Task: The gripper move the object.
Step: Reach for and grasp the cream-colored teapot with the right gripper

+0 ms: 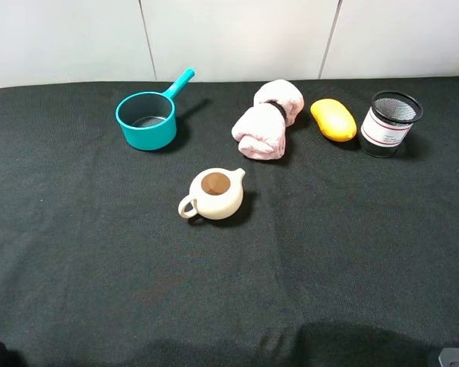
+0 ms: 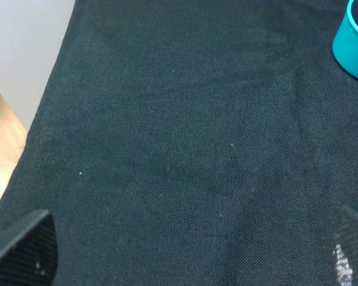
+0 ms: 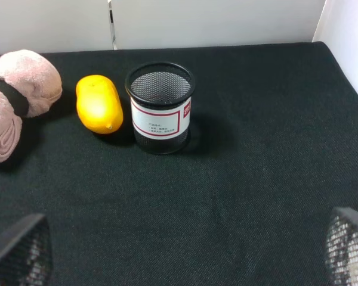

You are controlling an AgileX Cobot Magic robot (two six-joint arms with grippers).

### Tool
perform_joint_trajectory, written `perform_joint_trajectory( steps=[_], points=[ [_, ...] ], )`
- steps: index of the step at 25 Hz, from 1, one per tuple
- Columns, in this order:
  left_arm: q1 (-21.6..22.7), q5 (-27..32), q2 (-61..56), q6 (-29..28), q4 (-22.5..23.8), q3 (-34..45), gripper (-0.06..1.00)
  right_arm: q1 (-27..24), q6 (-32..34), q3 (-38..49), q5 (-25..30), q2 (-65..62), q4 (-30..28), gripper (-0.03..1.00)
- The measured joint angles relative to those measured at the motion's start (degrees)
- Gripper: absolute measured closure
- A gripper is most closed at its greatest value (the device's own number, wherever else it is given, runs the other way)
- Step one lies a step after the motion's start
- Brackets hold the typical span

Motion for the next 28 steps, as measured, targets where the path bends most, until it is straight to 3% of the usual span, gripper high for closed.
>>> perform_joint_trajectory(
  steps=[28],
  points=[
    [0.00, 0.00, 0.00, 0.00, 0.00, 0.00, 0.04, 0.00, 0.00, 0.00, 0.00, 0.00, 0.00, 0.27]
  ],
)
